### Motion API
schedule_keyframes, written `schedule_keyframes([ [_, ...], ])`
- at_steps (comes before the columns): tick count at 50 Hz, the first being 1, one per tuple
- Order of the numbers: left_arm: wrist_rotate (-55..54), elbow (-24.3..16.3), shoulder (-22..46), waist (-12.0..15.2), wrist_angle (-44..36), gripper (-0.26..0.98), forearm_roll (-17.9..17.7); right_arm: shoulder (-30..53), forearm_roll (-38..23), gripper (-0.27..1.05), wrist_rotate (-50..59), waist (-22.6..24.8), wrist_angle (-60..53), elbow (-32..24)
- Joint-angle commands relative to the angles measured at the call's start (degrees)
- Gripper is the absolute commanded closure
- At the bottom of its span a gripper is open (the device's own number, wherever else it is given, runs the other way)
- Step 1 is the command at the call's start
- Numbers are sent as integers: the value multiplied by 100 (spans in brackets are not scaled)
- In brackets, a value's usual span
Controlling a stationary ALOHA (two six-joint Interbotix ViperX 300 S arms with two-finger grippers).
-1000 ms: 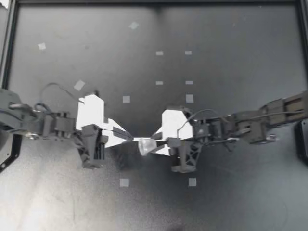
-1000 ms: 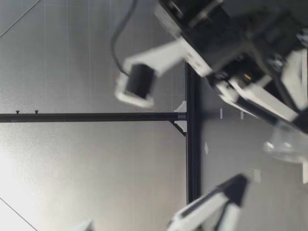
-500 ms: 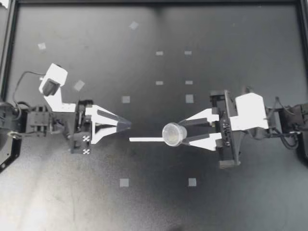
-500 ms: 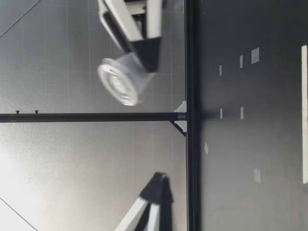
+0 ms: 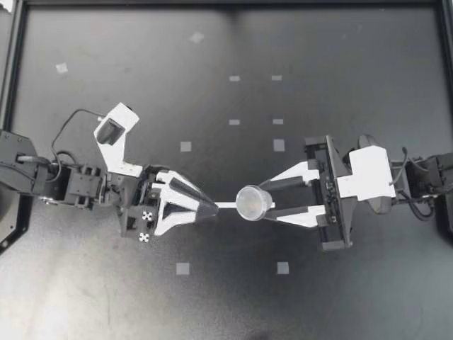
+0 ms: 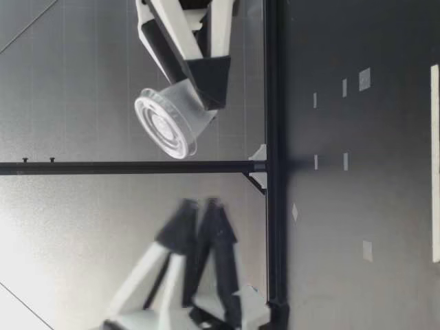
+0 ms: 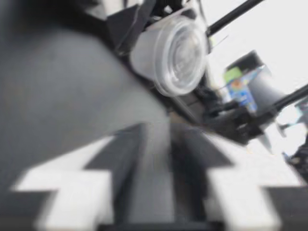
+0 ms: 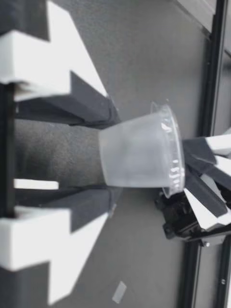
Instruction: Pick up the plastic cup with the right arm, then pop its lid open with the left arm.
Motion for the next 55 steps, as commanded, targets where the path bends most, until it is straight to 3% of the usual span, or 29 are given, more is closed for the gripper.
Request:
schedule_keyframes([
  [1,-62,-97,0,9,-281,11,9,-53,-9,34,9,26,-62,-105],
  [4,-167,-105,44,9,-378,-3,-9,-44,-9,34,9,44,-62,-123],
  [6,-211,-123,62,9,-396,-6,-18,-26,-9,34,9,44,-88,-141],
  [35,-246,-299,176,9,-492,-1,-26,519,9,36,-18,114,35,-527],
  [47,-246,-308,0,-132,-650,-1,-26,668,185,47,0,44,369,-501],
  [55,-229,-290,-202,-202,-642,0,-18,756,193,47,18,35,369,-492],
])
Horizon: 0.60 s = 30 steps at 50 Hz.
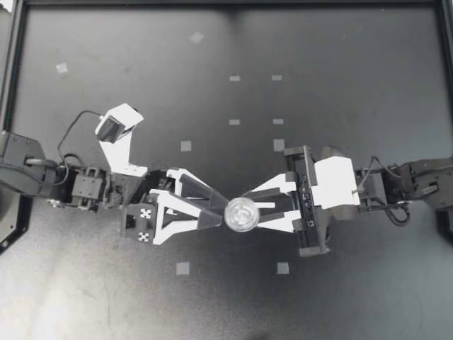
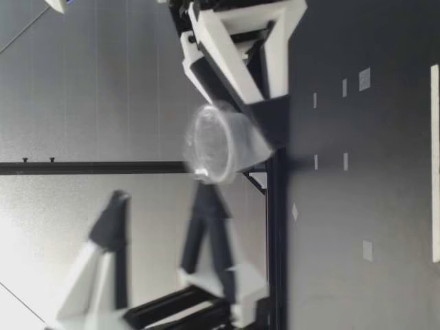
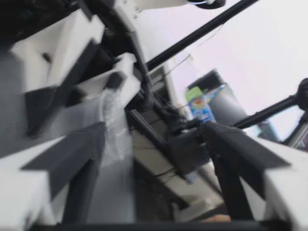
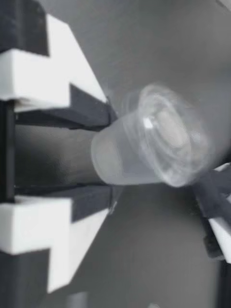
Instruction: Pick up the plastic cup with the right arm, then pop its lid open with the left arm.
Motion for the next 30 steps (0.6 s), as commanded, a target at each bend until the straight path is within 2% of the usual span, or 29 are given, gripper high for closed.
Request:
schedule_keyframes([
  [1,18,-79,-281,-70,-79,0,9,-35,26,47,9,-44,-35,-53],
  [11,97,88,-580,-79,-70,0,35,-97,44,47,18,-44,-26,70],
  [18,606,229,-791,-70,-9,0,53,-439,88,47,18,-44,-53,193],
  [23,1485,334,-870,-79,105,0,53,-765,88,47,114,-35,-141,202],
  [30,3340,431,-1011,-70,571,0,53,-1090,88,47,659,-35,-272,202],
])
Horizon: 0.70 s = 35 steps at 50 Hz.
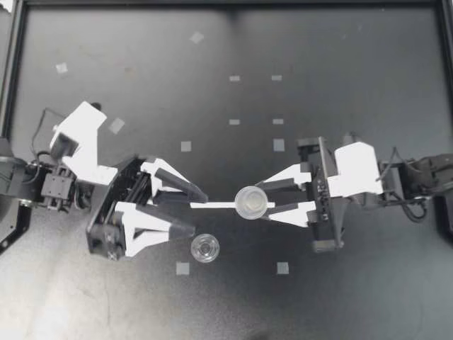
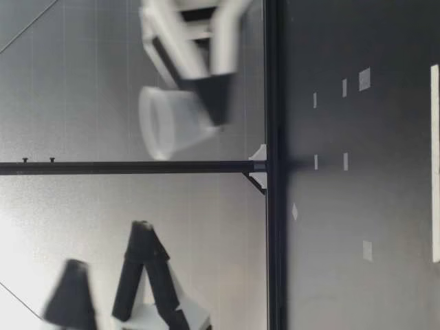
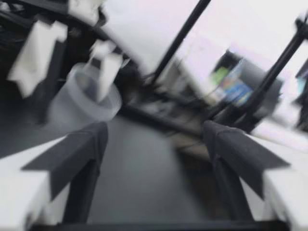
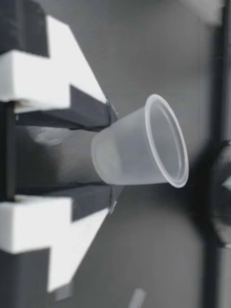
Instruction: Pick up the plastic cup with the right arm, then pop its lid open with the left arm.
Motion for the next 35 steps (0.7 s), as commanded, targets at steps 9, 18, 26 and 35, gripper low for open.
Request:
schedule_keyframes([
  [9,2013,158,-510,-18,773,0,-26,-404,9,47,1002,-26,-642,18],
  [18,2312,325,-624,-18,870,0,-105,-193,18,47,1274,-26,-1406,211],
  [26,2391,325,-633,-18,870,0,-123,-44,18,47,1266,-35,-1521,246],
  [35,2391,325,-624,-18,870,0,-132,-70,18,47,1204,-35,-1433,255],
])
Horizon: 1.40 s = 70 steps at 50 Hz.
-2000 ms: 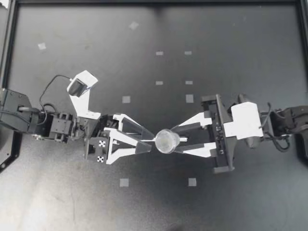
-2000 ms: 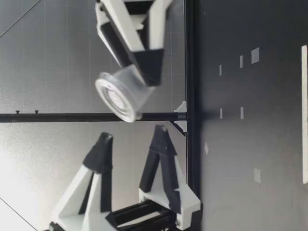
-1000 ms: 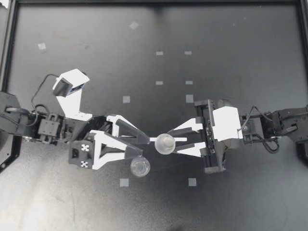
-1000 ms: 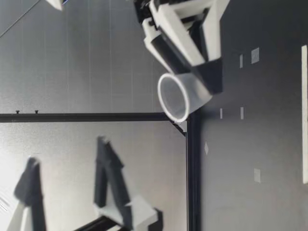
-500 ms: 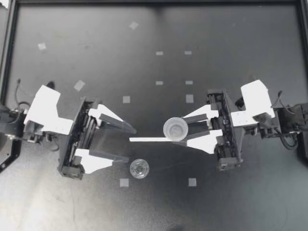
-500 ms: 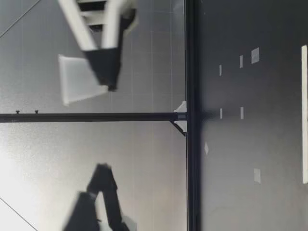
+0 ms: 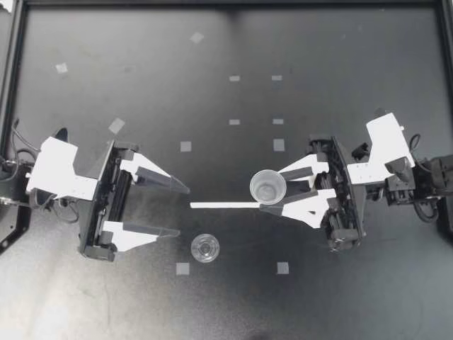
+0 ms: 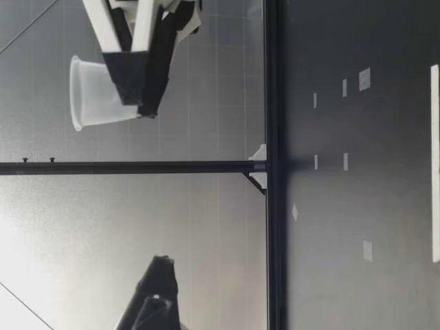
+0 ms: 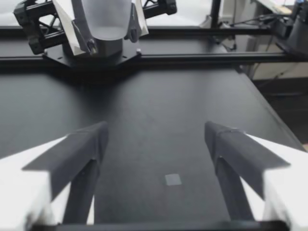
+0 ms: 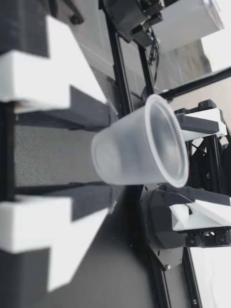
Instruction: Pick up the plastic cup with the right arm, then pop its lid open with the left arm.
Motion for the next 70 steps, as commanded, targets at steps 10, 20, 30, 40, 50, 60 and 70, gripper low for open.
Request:
schedule_keyframes([
  [10,0,-62,-97,-9,-26,0,-18,-70,9,47,-44,-26,141,-62],
  [20,-26,-62,-97,-9,-26,0,-18,-79,0,47,-44,-26,149,-53],
  [30,-35,-62,-105,-9,-26,0,-9,-79,0,47,-44,-26,149,-62],
  [40,-35,-53,-105,-9,-26,0,-18,-79,-9,47,-44,-26,149,-62],
  [50,-44,-62,-97,-9,-18,0,-18,-79,-18,47,-44,-26,141,-62],
  [60,-53,-62,-88,-9,-9,0,-9,-79,-18,47,-44,-26,149,-62],
  [70,-53,-53,-79,-9,9,0,-18,-70,-18,47,-44,-26,141,-62],
])
